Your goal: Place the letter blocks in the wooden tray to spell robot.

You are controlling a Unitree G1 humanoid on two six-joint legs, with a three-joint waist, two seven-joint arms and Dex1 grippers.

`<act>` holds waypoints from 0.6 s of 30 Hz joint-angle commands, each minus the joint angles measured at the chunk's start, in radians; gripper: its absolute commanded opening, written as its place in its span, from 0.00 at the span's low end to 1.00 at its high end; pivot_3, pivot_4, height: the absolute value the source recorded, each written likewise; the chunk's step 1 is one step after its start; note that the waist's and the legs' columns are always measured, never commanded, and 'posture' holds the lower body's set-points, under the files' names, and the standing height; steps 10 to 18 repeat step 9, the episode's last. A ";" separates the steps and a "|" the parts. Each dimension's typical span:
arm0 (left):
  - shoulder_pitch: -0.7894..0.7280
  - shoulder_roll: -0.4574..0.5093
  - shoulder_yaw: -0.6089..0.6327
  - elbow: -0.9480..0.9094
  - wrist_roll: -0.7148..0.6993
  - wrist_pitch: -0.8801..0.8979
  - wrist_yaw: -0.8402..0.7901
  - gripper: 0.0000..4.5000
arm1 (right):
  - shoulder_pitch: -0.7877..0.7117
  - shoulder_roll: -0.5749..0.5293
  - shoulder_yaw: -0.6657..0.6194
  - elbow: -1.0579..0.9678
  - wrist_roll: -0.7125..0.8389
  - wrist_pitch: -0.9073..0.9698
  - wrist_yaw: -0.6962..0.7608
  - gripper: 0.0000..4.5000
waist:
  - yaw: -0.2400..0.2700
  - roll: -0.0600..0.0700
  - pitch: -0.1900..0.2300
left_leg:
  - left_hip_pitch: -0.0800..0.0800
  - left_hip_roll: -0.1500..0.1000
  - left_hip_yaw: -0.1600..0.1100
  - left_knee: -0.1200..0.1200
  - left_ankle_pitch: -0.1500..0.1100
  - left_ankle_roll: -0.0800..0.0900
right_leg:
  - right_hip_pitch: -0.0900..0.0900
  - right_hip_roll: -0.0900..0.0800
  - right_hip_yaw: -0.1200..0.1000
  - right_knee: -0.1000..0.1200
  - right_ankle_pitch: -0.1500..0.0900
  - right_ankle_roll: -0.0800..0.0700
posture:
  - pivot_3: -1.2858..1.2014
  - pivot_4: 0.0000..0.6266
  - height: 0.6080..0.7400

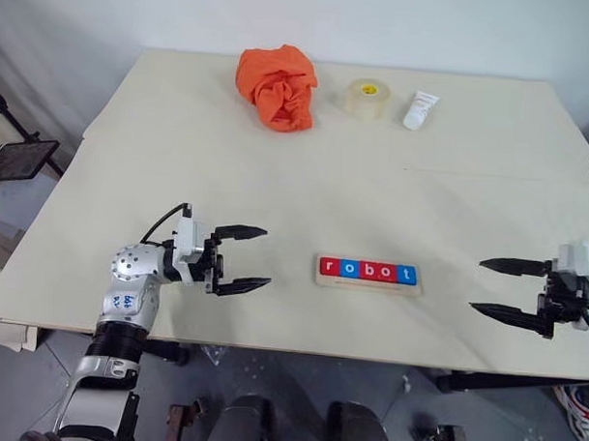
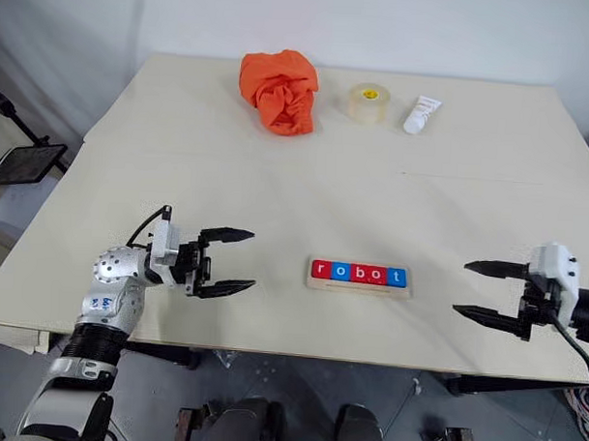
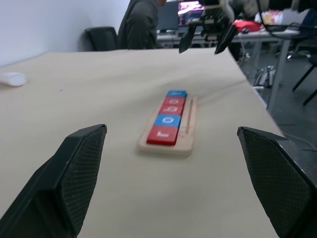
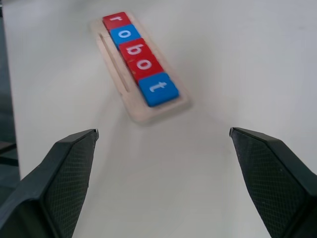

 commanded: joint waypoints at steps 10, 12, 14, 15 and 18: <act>-0.008 0.025 0.044 -0.049 -0.053 0.020 -0.062 1.00 | -0.080 -0.073 0.021 0.157 0.086 -0.127 0.067 1.00 | -0.005 0.000 0.000 | 0.000 0.000 -0.001 0.000 0.000 0.000 | 0.000 0.000 0.000 0.000 0.000 0.000 | 0.52 0.24 1.00; -0.008 0.025 0.044 -0.049 -0.053 0.020 -0.062 1.00 | -0.080 -0.073 0.021 0.157 0.086 -0.127 0.067 1.00 | -0.005 0.000 0.000 | 0.000 0.000 -0.001 0.000 0.000 0.000 | 0.000 0.000 0.000 0.000 0.000 0.000 | 0.52 0.24 1.00; -0.008 0.025 0.044 -0.049 -0.053 0.020 -0.062 1.00 | -0.080 -0.073 0.021 0.157 0.086 -0.127 0.067 1.00 | -0.005 0.000 0.000 | 0.000 0.000 -0.001 0.000 0.000 0.000 | 0.000 0.000 0.000 0.000 0.000 0.000 | 0.52 0.24 1.00; -0.008 0.025 0.044 -0.049 -0.053 0.020 -0.062 1.00 | -0.080 -0.073 0.021 0.157 0.086 -0.127 0.067 1.00 | -0.005 0.000 0.000 | 0.000 0.000 -0.001 0.000 0.000 0.000 | 0.000 0.000 0.000 0.000 0.000 0.000 | 0.52 0.24 1.00; -0.008 0.025 0.044 -0.049 -0.053 0.020 -0.062 1.00 | -0.080 -0.073 0.021 0.157 0.086 -0.127 0.067 1.00 | -0.005 0.000 0.000 | 0.000 0.000 -0.001 0.000 0.000 0.000 | 0.000 0.000 0.000 0.000 0.000 0.000 | 0.52 0.24 1.00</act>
